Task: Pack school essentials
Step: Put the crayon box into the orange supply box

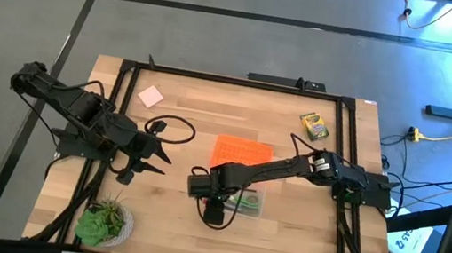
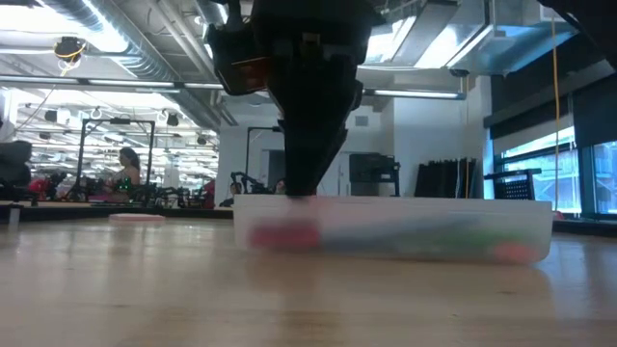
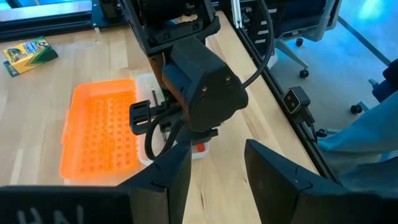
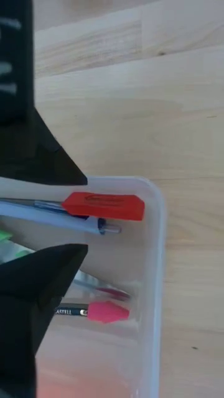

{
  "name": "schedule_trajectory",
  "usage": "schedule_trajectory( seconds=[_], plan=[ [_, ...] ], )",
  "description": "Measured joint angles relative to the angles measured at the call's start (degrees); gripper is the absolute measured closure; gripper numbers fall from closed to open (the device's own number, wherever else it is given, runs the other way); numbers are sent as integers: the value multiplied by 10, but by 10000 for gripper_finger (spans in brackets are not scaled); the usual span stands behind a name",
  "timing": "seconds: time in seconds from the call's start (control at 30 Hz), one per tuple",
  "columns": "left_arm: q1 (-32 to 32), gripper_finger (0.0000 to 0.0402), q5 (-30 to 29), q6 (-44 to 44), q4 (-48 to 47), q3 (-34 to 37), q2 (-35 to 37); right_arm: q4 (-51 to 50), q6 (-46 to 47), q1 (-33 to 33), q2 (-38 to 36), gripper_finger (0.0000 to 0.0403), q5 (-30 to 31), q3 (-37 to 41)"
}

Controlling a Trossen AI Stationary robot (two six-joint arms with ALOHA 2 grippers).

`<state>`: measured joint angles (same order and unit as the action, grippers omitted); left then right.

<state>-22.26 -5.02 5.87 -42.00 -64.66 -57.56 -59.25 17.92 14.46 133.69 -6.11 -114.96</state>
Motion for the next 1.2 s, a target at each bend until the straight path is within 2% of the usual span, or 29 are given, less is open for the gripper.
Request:
schedule_trajectory(
  seconds=[0.3,0.43,0.57,0.67,0.87,1.07,1.2],
  plan=[
    [0,259,-5,3,0,0,0,-48,30,-16,1,220,0,-38],
    [0,260,-58,35,-12,0,1,-105,30,-28,-1,220,7,-86],
    [17,260,-91,81,-55,0,7,-166,30,-36,-3,220,55,-148],
    [44,260,-93,124,-86,0,14,-202,28,-43,-3,220,90,-201],
    [111,260,-90,184,-121,0,26,-222,66,-62,-68,220,109,-179],
    [199,260,-88,212,-135,0,21,-267,75,-74,-136,220,186,-179],
    [264,260,-47,209,-139,0,13,-312,71,-88,-187,220,249,-179]
  ],
)
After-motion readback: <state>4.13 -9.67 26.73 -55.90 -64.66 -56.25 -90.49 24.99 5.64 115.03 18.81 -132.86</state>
